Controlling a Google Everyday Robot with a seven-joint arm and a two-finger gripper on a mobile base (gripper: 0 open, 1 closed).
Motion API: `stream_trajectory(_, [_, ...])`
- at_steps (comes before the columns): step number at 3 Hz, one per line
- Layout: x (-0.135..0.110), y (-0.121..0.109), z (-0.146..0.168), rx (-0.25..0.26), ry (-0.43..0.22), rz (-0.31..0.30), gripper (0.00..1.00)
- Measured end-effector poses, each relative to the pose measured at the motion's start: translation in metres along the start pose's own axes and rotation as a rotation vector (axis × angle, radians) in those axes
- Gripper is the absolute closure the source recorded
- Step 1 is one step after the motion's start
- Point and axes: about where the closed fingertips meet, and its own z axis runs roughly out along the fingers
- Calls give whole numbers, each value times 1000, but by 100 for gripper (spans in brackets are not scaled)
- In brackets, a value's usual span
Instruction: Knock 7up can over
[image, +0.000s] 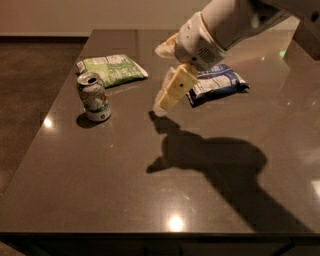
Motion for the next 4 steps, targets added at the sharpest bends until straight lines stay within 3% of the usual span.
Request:
stream_trajectory(1, [-34,-8,36,-37,-87,10,0])
stream_trajectory(2, [-52,-21,68,-49,-120,30,0])
stream_trajectory(4, [-61,-35,122,-62,-104,46,0])
